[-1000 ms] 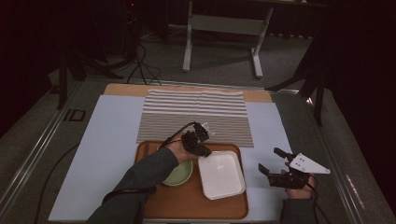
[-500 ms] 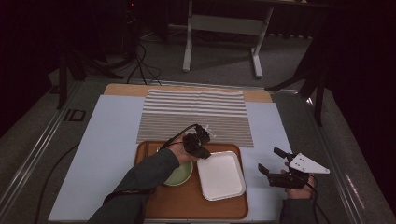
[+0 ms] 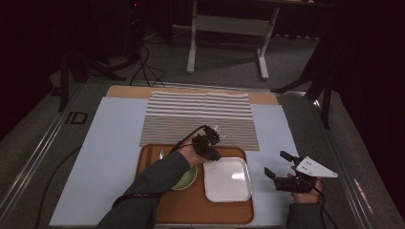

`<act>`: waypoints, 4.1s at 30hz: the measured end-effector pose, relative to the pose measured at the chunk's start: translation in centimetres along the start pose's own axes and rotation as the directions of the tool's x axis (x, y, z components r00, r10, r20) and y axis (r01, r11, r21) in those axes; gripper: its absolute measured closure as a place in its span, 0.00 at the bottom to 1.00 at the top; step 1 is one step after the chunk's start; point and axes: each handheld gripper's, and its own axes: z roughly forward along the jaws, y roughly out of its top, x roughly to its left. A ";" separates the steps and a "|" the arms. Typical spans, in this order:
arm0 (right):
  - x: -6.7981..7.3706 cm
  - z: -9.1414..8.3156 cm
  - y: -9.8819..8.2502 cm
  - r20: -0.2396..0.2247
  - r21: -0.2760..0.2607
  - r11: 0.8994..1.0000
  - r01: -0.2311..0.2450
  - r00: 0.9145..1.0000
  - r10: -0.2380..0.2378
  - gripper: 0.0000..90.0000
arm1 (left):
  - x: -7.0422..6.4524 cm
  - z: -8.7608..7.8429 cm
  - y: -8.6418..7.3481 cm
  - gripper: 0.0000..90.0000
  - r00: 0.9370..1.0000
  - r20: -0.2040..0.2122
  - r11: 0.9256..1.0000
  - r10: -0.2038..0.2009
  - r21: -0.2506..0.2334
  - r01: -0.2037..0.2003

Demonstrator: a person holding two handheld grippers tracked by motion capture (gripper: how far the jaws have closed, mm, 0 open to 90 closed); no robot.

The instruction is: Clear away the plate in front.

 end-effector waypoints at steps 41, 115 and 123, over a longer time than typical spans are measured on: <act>0.0 -0.1 0.0 0.005 -0.002 1.000 -0.002 1.000 0.002 0.12 | 1.4 -8.0 -4.2 0.62 0.989 -0.090 0.945 -0.116 -0.318 0.082; 0.1 -0.4 0.1 0.015 -0.015 1.000 0.001 1.000 -0.001 0.12 | -0.6 -17.0 -27.0 0.39 0.740 -0.435 0.744 -0.513 -0.655 0.131; 0.2 -0.5 0.1 0.019 -0.013 1.000 0.002 1.000 -0.002 0.12 | -0.5 -17.7 -28.0 0.36 0.718 -0.432 0.715 -0.546 -0.687 0.131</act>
